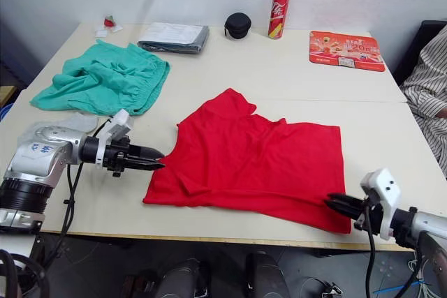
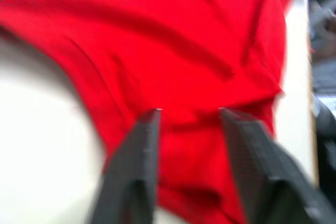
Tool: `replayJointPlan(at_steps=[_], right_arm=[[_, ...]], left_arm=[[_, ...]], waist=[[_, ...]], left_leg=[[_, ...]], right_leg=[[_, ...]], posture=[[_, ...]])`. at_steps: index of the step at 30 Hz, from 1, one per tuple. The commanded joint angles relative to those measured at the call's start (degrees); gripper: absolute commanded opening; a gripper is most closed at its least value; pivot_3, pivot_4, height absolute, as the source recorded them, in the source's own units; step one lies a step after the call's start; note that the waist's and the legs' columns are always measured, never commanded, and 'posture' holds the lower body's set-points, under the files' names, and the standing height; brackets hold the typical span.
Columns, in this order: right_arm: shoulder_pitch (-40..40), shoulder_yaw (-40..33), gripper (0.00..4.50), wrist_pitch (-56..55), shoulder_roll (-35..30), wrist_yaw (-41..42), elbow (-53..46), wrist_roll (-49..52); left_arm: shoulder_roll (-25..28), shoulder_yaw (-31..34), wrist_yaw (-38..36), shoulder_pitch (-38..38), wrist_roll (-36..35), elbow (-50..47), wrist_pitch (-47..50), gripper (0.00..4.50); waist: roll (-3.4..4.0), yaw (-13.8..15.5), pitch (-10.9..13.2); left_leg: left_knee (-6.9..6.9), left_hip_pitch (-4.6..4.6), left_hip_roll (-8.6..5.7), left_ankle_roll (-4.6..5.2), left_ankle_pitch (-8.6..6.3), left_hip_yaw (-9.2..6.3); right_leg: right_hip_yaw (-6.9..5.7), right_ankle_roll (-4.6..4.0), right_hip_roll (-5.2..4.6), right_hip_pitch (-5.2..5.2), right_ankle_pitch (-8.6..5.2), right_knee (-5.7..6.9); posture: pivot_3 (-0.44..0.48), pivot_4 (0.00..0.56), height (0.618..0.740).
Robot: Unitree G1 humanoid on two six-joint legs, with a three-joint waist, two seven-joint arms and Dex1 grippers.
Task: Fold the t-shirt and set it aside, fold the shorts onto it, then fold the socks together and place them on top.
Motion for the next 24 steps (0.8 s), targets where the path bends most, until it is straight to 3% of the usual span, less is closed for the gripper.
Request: replayJointPlan(at_steps=[1, 3, 6, 11, 15, 18, 24], right_arm=[[1.76, -6.18, 2.4, -4.64, 2.41, -3.25, -4.3, -0.04], [4.3, -8.57, 3.07, -5.64, 3.73, -3.81, -8.06, 0.71], [10.44, -9.14, 2.97, -4.63, 4.65, -1.26, -16.98, 4.69], [17.71, -0.67, 1.36, -8.33, 5.16, 1.65, -24.8, 1.22], [14.66, 9.17, 0.0, -15.24, 6.49, -0.76, -20.23, -8.5], [10.36, 13.99, 0.0, -18.9, 7.57, -2.6, -14.34, -13.43], [4.1, 16.97, 0.0, -22.24, 9.14, -5.5, -3.78, -16.77]], left_arm=[[-1.85, 7.8, 6.5, 2.23, -1.71, -2.49, -6.33, 3.38], [-2.11, 11.09, 6.34, 4.01, -5.48, -5.81, -3.88, 3.98], [0.53, 10.62, -0.23, 9.69, -8.54, -13.87, -4.09, 3.86], [2.94, 5.66, -7.29, 18.34, -6.82, -23.01, -10.7, 2.43], [0.12, 0.76, -6.42, 21.22, -3.09, -24.21, -16.97, 1.1], [-1.9, -3.14, -5.3, 20.71, 1.25, -20.99, -21.85, 0.1], [-9.37, -6.86, 2.33, 15.24, 5.97, -13.94, -22.96, 0.04]], waist=[[0.0, 0.02, 0.0], [-0.01, 0.02, 0.0], [0.01, -0.05, -0.01], [0.01, -0.06, -0.02], [-0.02, 0.08, -0.04], [-0.02, 0.08, -0.04], [-0.03, 0.17, -0.04]], left_leg=[[0.0, 0.0, 0.01, -0.01, 0.0, 0.0], [-0.01, 0.01, 0.01, -0.02, 0.0, -0.01], [-0.08, 0.01, 0.02, -0.07, -0.03, 0.0], [-0.19, 0.18, 0.01, -0.11, -0.04, 0.01], [-0.18, 0.18, -0.03, 0.04, -0.12, 0.01], [-0.16, 0.15, -0.04, 0.08, -0.11, 0.01], [-0.13, 0.07, -0.04, 0.05, -0.1, 0.0]], right_leg=[[-0.01, 0.0, 0.01, 0.0, 0.0, 0.01], [-0.01, 0.0, 0.01, 0.0, 0.0, 0.02], [0.01, 0.03, 0.01, 0.0, -0.01, 0.01], [0.06, 0.06, 0.01, 0.11, -0.04, -0.04], [0.08, 0.07, -0.03, 0.13, -0.01, -0.09], [0.08, 0.07, -0.03, 0.11, 0.01, -0.12], [0.01, 0.04, -0.01, 0.07, -0.01, -0.12]], posture=[[0.0, 0.15, 0.74], [0.0, 0.15, 0.74], [0.0, 0.15, 0.74], [0.0, 0.15, 0.74], [0.0, 0.15, 0.74], [0.0, 0.15, 0.74], [0.0, 0.15, 0.74]])
